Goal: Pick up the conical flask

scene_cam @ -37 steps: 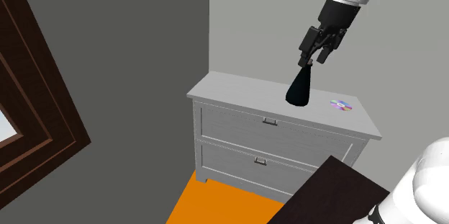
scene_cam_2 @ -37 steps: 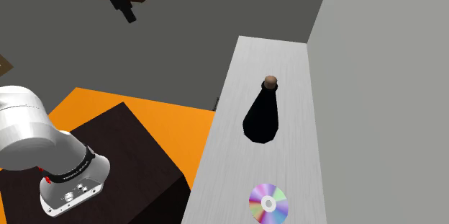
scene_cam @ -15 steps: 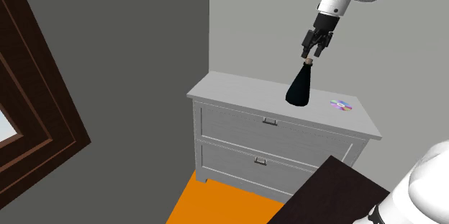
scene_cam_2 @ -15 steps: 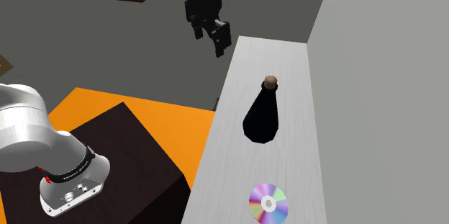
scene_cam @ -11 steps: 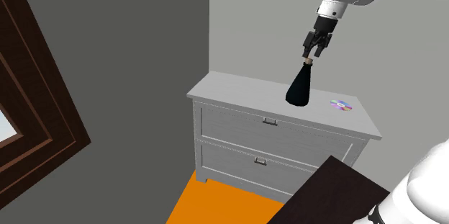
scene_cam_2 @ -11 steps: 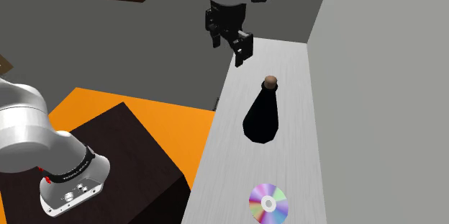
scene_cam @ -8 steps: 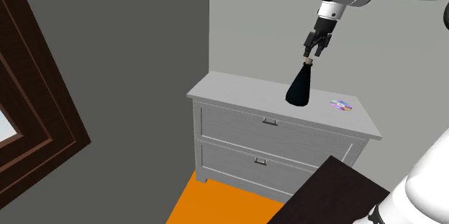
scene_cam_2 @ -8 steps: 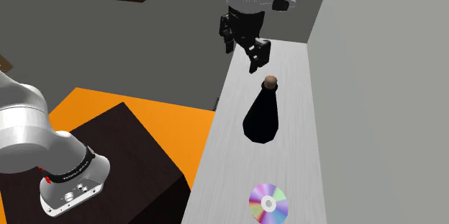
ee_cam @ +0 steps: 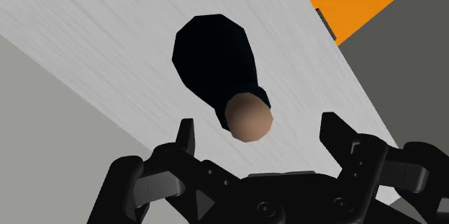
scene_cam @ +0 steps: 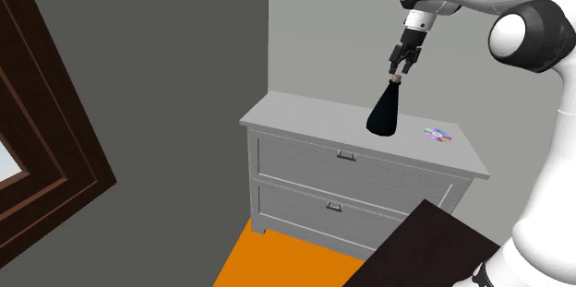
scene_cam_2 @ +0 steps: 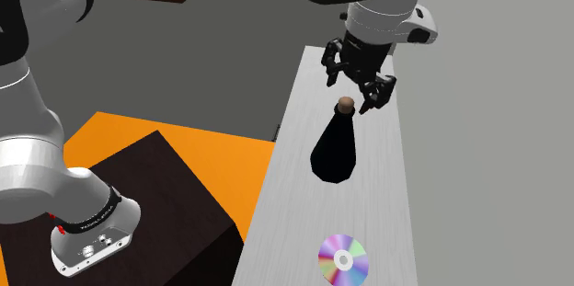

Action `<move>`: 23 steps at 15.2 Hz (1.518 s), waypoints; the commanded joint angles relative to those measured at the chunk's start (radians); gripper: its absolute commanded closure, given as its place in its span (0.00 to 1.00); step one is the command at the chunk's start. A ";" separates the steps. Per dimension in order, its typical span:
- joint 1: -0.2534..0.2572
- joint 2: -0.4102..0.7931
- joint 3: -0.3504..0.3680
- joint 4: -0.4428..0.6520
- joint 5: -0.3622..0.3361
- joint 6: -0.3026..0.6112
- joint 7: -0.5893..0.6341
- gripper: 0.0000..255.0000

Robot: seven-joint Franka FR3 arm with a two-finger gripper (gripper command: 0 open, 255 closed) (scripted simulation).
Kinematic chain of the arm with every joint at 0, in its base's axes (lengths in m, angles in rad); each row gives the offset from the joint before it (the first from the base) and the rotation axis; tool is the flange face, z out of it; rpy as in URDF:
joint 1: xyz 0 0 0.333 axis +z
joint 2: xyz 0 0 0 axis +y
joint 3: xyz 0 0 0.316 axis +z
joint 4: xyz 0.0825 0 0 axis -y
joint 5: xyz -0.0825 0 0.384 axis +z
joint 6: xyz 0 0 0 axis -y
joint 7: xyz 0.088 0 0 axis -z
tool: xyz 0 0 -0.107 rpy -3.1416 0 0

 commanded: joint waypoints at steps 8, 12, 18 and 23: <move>0.004 0.012 0.003 -0.084 0.007 0.092 -0.018 0.00; 0.003 0.014 0.003 -0.081 0.008 0.091 -0.019 1.00; 0.004 0.012 0.003 -0.084 0.008 0.091 -0.018 1.00; -0.004 0.015 0.001 -0.012 0.007 0.024 -0.009 1.00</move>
